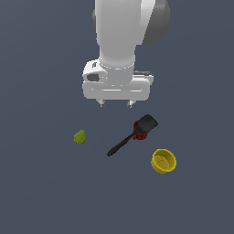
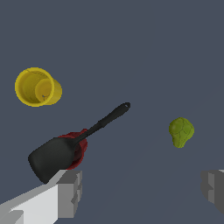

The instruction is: Pick up a designated object from a clutter of objects.

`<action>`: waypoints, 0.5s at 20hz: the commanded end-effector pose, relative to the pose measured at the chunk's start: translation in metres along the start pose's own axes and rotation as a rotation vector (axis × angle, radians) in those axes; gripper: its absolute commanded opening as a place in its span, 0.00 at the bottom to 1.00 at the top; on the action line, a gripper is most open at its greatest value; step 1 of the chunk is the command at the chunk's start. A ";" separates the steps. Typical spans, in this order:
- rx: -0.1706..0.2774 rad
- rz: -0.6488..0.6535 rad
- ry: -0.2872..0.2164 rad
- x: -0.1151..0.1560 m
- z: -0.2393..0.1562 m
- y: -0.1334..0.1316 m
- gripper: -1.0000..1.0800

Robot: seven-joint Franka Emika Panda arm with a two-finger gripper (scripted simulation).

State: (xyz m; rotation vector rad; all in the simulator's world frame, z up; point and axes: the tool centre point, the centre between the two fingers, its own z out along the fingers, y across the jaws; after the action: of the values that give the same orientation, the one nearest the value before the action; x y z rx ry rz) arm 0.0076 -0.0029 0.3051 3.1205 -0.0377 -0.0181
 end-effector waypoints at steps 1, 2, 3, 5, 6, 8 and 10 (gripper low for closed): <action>0.002 0.014 0.000 0.001 0.004 -0.002 0.96; 0.003 0.023 0.000 0.001 0.006 -0.003 0.96; 0.004 0.032 0.000 0.002 0.008 -0.004 0.96; 0.007 0.055 0.000 0.003 0.013 -0.007 0.96; 0.008 0.068 0.000 0.003 0.016 -0.009 0.96; 0.011 0.098 0.000 0.005 0.023 -0.012 0.96; 0.015 0.133 -0.001 0.006 0.031 -0.016 0.96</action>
State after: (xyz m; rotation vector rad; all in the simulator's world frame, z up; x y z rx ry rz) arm 0.0126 0.0096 0.2795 3.1256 -0.2065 -0.0163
